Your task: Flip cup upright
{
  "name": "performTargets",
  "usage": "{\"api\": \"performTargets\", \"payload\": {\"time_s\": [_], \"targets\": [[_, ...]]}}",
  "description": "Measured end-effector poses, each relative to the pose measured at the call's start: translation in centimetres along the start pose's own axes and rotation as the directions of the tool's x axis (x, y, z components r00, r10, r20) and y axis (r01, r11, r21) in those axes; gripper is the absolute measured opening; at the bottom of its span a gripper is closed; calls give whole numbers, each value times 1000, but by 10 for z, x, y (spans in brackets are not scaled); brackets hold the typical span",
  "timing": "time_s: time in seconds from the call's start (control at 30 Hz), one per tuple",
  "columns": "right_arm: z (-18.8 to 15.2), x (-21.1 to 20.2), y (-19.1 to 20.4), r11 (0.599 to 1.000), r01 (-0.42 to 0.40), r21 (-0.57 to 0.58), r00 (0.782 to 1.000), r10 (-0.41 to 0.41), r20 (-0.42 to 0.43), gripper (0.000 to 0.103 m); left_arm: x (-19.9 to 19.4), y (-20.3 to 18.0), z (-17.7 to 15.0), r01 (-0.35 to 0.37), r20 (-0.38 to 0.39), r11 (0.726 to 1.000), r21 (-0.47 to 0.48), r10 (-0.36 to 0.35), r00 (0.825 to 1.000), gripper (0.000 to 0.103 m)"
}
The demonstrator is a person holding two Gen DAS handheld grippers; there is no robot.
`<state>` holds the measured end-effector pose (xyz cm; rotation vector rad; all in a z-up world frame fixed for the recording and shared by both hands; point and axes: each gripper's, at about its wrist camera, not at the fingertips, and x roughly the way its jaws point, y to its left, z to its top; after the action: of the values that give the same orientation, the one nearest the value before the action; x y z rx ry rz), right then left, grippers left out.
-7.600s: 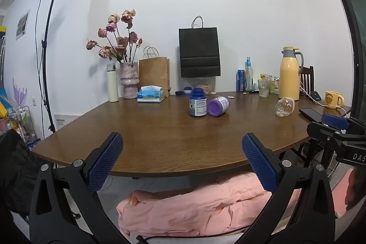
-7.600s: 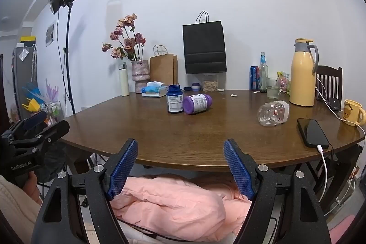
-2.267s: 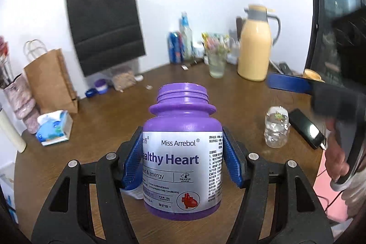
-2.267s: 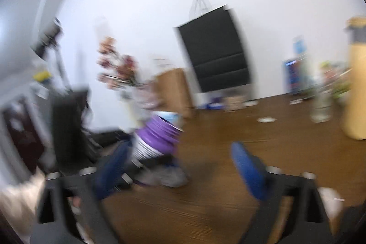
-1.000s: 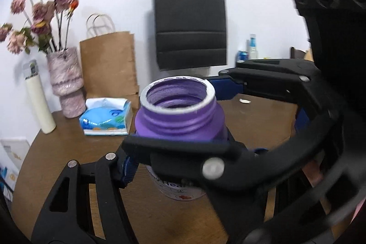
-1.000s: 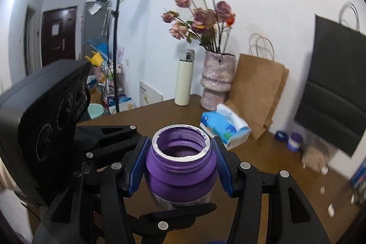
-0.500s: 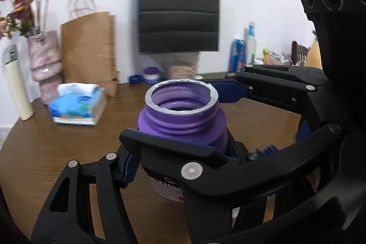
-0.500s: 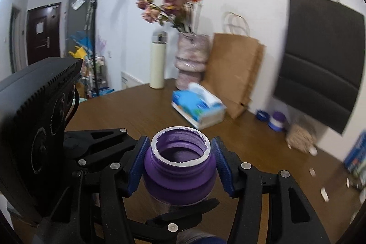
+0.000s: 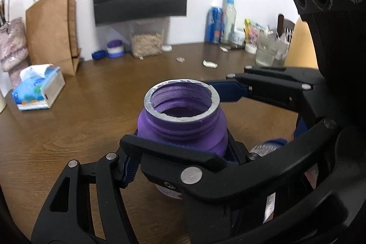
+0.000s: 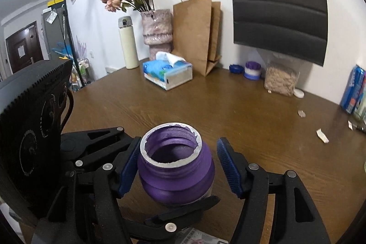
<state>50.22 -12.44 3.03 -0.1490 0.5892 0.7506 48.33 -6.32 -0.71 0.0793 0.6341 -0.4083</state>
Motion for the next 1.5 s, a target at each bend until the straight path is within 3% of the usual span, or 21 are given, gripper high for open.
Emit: {"api": "performTargets", "payload": {"time_s": [0.17,0.37,0.43,0.57,0.7,0.83,1.0,1.17,1.5], "targets": [[-7,2,-9,1000,-4,2,999,4,-37,71,3,-3,-4,17,-45,1000,-4,-17,999,63],[-10,-3,-10,999,35,-17,998,-35,-43,71,-11,-7,-6,-24,0,999,23,24,1000,80],[-9,-9,-7,999,42,-22,998,-43,-40,71,-18,-8,-4,-33,7,999,33,33,999,81],[-5,-28,0,999,45,-5,999,-45,-19,72,-41,-5,-2,-60,22,998,15,59,998,88],[-9,-72,12,997,71,-4,997,-71,4,80,-85,6,-7,-95,72,995,-20,96,993,100],[-30,-119,17,987,153,42,988,-154,17,81,-132,22,-26,-195,114,977,-80,203,972,103],[-61,-163,12,956,234,177,971,-238,4,81,-188,43,-56,-303,138,930,-207,334,932,103],[-79,-185,20,937,256,236,965,-264,2,81,-213,42,-69,-335,146,915,-225,371,917,103],[-83,-214,65,938,273,213,955,-291,57,81,-258,17,-87,-357,203,901,-246,408,890,103]]}}
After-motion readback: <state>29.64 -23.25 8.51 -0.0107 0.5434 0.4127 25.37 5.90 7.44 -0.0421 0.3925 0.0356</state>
